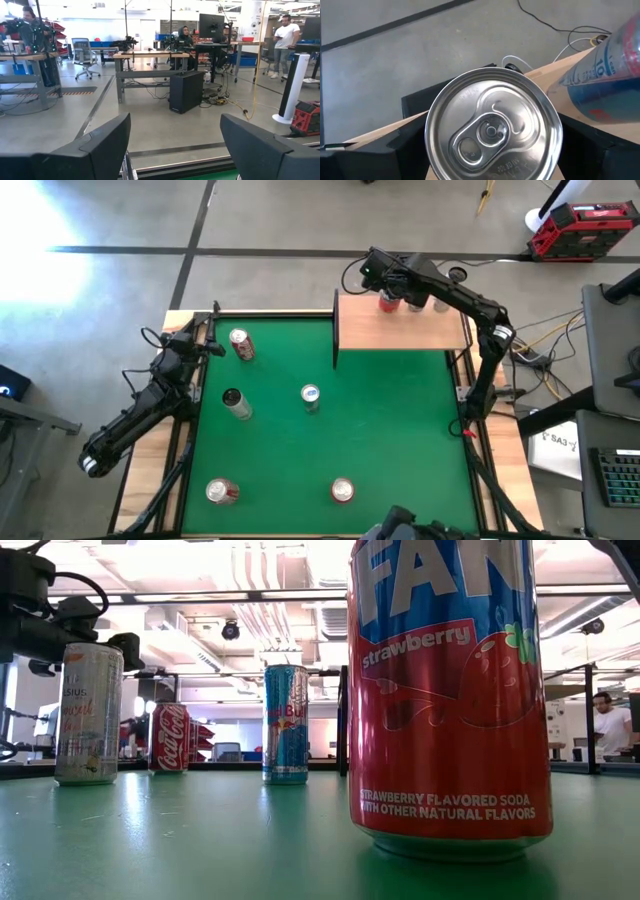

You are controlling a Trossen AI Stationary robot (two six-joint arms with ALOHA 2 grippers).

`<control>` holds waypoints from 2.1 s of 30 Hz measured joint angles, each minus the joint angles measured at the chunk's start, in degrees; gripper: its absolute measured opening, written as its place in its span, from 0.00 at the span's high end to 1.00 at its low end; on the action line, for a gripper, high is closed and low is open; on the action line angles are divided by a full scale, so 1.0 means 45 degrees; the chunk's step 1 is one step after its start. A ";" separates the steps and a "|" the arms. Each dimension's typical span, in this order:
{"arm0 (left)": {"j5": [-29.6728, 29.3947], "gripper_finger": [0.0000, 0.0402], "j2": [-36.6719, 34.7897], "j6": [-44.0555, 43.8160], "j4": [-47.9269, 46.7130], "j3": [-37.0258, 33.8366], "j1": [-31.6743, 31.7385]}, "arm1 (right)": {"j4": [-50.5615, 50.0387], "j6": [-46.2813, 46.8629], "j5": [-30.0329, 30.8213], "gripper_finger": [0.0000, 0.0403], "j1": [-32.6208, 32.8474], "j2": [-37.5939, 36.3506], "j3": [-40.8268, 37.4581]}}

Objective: Place canned beverage on shelf
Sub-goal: Put the top red soda can on the shelf, then put the red soda can on the shelf aligned with the other red soda can

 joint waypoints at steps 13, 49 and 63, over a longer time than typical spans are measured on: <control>0.0000 0.27 0.0000 -0.0001 -0.0003 0.0003 0.0005 | -0.0388 -0.0150 -0.0146 0.08 0.0415 -0.0174 -0.0005; 0.0000 0.27 0.0005 0.0003 -0.0001 -0.0001 0.0000 | -0.2801 0.7175 -0.1799 0.08 1.1123 -0.0661 -0.1333; 0.0000 0.27 0.0030 0.0003 -0.0008 0.0002 0.0000 | 0.0241 0.9066 -0.1773 0.08 1.4660 0.0399 -0.2234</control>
